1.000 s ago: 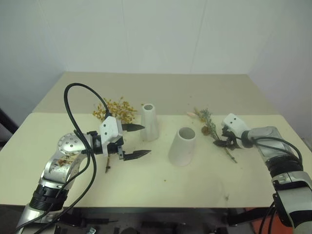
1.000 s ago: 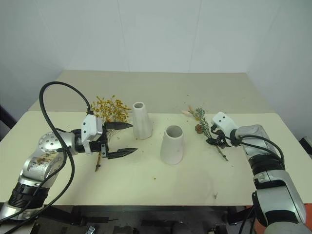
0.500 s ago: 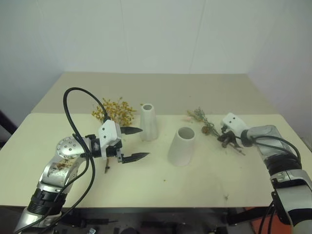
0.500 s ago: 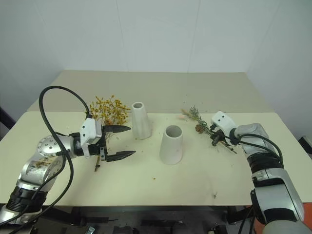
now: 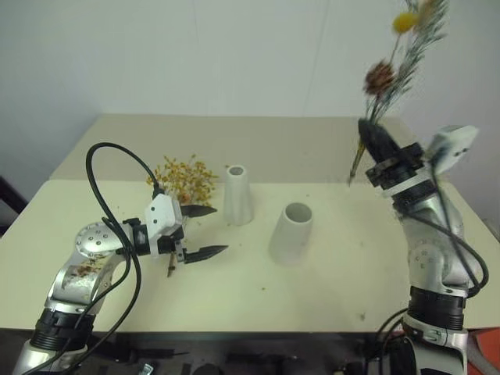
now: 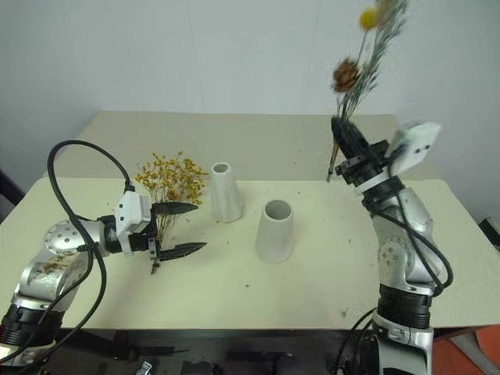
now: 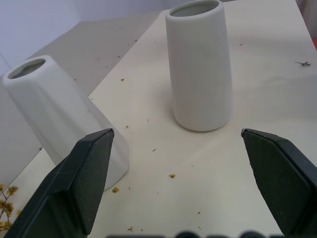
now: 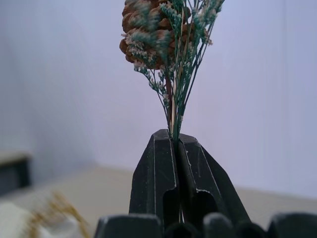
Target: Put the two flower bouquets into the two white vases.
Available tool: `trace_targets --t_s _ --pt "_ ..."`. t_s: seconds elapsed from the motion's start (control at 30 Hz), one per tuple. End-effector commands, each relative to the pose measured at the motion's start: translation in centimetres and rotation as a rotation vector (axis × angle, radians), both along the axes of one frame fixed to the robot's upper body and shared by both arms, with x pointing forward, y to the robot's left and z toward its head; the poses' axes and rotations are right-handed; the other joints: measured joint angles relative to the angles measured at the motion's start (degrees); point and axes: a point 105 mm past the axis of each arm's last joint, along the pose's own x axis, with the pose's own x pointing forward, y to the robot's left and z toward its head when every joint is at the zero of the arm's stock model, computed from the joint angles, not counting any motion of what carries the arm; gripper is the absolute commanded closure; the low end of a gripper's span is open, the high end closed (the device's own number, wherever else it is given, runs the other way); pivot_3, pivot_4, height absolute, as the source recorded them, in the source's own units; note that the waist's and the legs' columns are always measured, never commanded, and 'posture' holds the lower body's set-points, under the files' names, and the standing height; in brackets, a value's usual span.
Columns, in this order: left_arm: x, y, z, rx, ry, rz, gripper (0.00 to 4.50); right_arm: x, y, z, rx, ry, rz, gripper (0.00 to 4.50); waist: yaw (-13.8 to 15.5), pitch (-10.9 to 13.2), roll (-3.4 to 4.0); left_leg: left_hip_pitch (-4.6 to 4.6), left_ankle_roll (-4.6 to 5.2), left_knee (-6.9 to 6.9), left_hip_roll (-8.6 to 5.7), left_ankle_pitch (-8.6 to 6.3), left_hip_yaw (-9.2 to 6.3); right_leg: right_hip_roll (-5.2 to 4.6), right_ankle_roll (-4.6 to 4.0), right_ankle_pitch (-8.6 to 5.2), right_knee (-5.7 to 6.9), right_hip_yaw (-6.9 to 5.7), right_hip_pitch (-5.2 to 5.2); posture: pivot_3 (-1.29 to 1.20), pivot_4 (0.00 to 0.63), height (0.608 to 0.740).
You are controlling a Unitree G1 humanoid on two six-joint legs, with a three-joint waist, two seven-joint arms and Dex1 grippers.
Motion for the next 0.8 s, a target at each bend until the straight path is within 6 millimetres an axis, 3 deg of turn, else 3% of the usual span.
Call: trace_targets --t_s 0.03,0.17,0.37,0.8 --pt "0.1 -0.1 1.3 -0.012 -0.056 -0.018 0.0 -2.4 0.9 2.6 0.109 -0.097 0.124 4.45 0.0 0.0 0.01 0.0 0.0 0.0 -0.01 0.0 0.0 -0.01 0.0 0.0 0.0 0.0 0.01 0.0 0.15 0.74" --pt "0.0 -0.3 1.3 -0.018 -0.059 -0.02 0.0 -3.1 3.3 1.1 0.072 -0.076 0.209 4.45 -0.01 -0.01 0.02 -0.01 0.0 0.0 0.0 0.0 0.01 0.01 0.0 0.0 0.0 0.0 -0.04 0.0 0.15 0.74" --pt "-0.4 0.1 1.2 -0.029 -0.056 0.0 0.0 -3.7 5.0 -1.8 0.022 -0.015 0.286 4.45 -0.04 -0.02 0.03 -0.01 0.01 0.0 0.0 0.0 0.02 0.01 0.0 -0.01 0.0 0.01 -0.04 0.0 0.15 0.74" --pt "-0.8 0.4 1.0 -0.029 -0.05 0.023 0.0 -2.8 6.2 -4.6 -0.036 0.006 0.28 4.45 -0.05 -0.01 0.03 0.01 0.01 0.0 0.01 0.0 0.01 0.03 -0.01 -0.01 0.01 0.01 -0.05 0.0 0.15 0.74"
